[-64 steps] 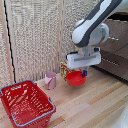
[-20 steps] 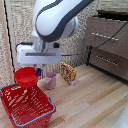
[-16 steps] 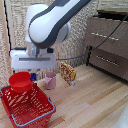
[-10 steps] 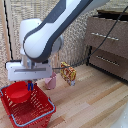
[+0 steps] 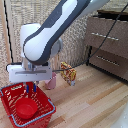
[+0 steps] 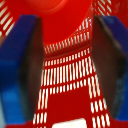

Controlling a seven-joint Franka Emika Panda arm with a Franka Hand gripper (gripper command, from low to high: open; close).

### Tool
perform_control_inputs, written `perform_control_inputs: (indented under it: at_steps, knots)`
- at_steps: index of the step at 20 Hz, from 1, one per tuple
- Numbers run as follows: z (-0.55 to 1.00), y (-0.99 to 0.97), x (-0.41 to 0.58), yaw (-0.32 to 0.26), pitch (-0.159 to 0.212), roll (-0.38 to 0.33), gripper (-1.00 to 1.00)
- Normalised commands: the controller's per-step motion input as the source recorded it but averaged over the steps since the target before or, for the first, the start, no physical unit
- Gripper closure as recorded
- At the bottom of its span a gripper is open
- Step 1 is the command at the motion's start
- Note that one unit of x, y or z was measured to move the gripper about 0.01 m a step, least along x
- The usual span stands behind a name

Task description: Move your gripper in the direction of the red bowl and clutch it softly. Cautiously raise the red bowl up from the surface. Hover the red bowl above the basket and gently bring it down inside. Let go of the gripper's grasp when the red bowl is within the basket.

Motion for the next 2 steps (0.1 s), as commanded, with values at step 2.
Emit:
perform_control_inputs:
  at_steps: [2]
  knots:
    - [0.83, -0.24, 0.116, 0.052, 0.000, 0.006, -1.00]
